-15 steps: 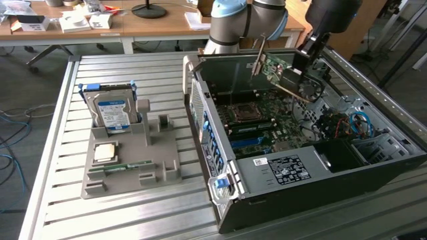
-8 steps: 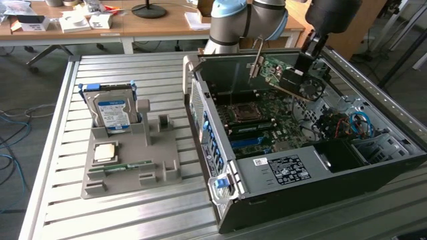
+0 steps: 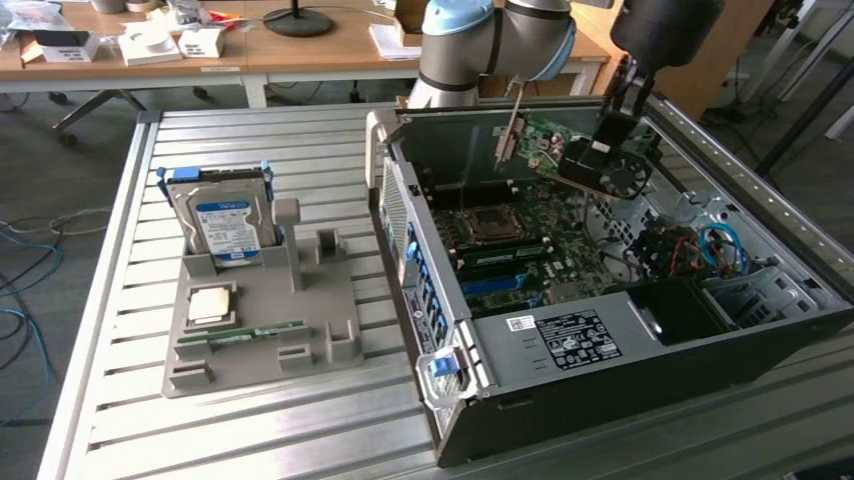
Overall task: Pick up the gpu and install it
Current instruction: 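Insert the gpu into the slot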
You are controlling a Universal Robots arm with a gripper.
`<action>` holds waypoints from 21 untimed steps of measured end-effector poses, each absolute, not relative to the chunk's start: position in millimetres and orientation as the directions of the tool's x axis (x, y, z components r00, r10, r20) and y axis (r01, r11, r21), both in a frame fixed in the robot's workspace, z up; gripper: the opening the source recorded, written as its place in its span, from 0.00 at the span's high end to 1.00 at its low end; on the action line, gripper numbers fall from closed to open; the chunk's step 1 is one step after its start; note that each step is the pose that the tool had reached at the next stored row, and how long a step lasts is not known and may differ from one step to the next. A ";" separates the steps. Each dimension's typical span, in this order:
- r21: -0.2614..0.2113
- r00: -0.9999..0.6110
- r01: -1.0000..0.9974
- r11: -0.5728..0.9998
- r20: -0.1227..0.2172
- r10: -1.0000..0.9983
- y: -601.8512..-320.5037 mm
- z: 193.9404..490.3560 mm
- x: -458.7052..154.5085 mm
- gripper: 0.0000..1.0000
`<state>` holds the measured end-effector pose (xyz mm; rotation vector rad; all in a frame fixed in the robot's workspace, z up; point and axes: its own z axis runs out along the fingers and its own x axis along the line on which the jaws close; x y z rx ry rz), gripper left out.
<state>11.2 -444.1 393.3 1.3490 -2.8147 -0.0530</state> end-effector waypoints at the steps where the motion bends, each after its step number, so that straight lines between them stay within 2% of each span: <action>1: 0.039 -0.613 -0.789 0.613 0.003 -0.790 -444.2 393.2 11.2 0.74; 21: 0.038 -0.304 -0.952 0.304 0.004 -0.953 -444.1 392.7 11.2 0.74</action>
